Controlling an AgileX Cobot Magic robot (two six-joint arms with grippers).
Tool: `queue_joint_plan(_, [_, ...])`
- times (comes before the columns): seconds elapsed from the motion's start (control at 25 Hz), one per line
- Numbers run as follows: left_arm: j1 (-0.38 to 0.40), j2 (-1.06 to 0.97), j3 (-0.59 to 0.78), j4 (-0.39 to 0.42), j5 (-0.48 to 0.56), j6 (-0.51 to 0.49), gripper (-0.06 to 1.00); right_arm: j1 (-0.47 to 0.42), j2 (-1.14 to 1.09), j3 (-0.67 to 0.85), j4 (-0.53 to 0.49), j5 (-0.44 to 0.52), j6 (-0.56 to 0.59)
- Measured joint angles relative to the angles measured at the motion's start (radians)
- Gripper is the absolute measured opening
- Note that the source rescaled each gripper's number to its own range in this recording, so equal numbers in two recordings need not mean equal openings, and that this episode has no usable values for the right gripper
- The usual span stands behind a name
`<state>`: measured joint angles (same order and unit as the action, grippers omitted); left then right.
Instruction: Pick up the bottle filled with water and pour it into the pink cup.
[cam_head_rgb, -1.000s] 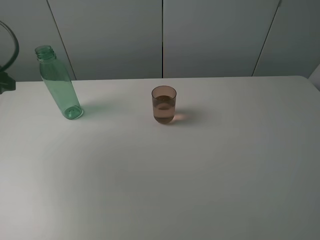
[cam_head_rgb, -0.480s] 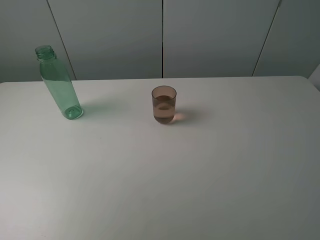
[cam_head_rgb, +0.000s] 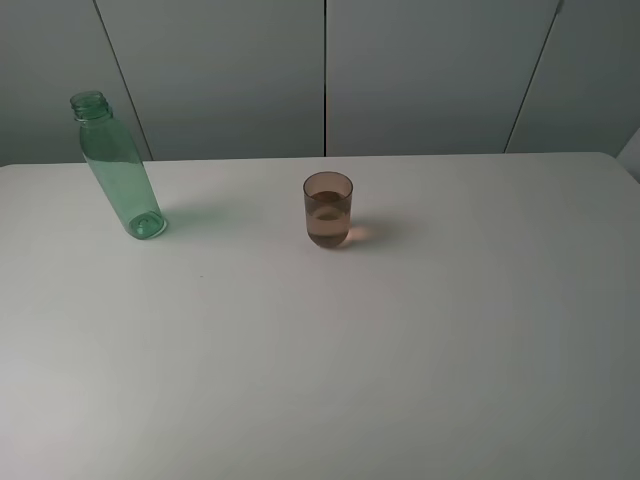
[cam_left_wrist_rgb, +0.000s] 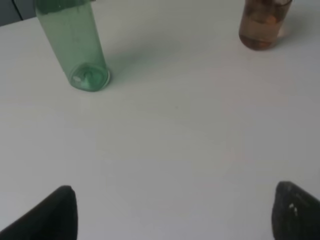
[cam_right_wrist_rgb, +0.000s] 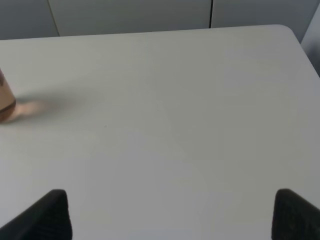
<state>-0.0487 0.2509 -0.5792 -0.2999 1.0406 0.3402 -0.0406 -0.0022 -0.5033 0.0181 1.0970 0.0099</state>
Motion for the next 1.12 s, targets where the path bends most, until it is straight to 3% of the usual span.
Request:
queue_joint_plan(0.24, [-0.054,-0.154,0.042,0.096,0.020,-0.072,0.98,0.000,0.000,0.000,0.000,0.000,0.000])
queue_joint_plan(0.44, [-0.086,-0.238,0.059,0.106,0.048,-0.094,0.98,0.000,0.000,0.000,0.000,0.000,0.000])
queue_joint_plan(1.12, [-0.086,-0.251,0.059,0.114,0.050,-0.100,0.98,0.000,0.000,0.000,0.000,0.000,0.000])
